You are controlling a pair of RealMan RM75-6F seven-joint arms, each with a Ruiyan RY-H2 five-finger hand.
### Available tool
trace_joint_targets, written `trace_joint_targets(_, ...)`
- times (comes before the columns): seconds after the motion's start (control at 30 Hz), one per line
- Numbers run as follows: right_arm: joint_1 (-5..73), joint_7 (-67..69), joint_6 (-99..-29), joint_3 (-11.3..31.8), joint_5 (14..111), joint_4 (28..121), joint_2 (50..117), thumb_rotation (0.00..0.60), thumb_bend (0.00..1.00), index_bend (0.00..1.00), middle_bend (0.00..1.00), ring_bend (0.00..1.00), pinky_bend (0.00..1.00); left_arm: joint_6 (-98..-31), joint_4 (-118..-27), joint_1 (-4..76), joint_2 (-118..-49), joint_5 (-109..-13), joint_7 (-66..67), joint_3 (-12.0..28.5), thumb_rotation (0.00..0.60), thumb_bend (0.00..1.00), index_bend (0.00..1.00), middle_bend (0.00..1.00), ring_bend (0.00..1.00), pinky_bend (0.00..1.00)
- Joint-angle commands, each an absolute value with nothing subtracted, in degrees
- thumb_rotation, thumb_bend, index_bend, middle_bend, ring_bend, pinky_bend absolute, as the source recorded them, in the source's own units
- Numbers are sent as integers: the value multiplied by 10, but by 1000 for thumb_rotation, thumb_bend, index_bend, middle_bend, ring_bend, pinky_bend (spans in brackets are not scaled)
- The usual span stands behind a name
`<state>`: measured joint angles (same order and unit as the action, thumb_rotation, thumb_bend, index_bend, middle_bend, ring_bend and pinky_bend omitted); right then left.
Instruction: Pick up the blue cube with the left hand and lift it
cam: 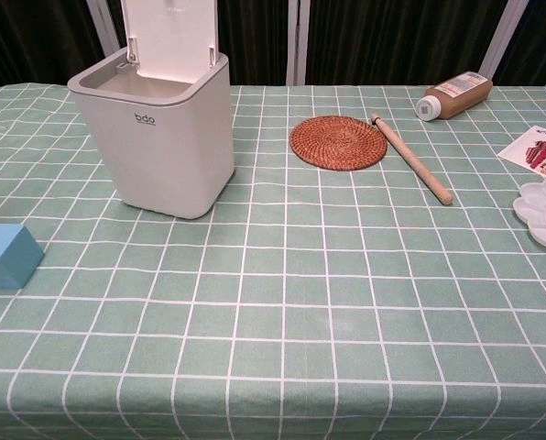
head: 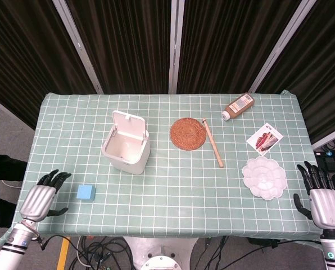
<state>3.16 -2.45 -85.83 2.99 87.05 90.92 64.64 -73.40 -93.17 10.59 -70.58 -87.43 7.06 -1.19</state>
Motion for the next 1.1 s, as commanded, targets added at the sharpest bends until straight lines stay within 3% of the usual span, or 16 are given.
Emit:
trace_joint_targets(0.03,32,-21,-857,30,868,906,647,600,371,0,0,0,0,-714,-919,120,-723,-864,67,-8,600,15,134,137,50,178)
trace_joint_targets(0.27,32,-17,-856,31,866,899,650,600,372,0,0,0,0,-684,-900,142,-748,-851,58,-1,600,22,148,169,88,244)
trace_joint_targets(0.53,31,-11,-855,32,862,893,651,600,371,0,0,0,0,-677,-876,154,-774,-847,43,3,600,83,267,292,237,402)
trace_joint_targets(1.1,31,-10,-850,31,858,892,651,600,372,0,0,0,0,-681,-850,171,-810,-851,27,8,600,204,440,480,398,551)
